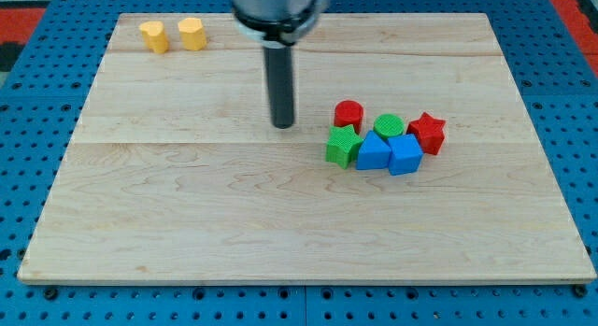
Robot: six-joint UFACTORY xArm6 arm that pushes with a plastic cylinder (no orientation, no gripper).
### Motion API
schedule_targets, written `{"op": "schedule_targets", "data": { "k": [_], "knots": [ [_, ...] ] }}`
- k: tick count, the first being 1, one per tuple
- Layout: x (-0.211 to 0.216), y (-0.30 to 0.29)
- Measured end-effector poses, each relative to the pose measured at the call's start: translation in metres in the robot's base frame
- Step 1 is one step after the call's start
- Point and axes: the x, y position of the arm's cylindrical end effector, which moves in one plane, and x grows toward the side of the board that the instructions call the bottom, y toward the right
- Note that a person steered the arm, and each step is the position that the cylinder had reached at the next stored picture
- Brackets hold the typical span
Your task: Move the red circle left to the red star
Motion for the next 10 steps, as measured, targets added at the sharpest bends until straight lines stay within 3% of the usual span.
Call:
{"op": "schedule_targets", "data": {
  "k": [2,5,7,10],
  "knots": [
    [0.013,0.111],
    [0.016,0.127],
    [-0.002,0.103],
    [-0.007,0.208]
  ]
}}
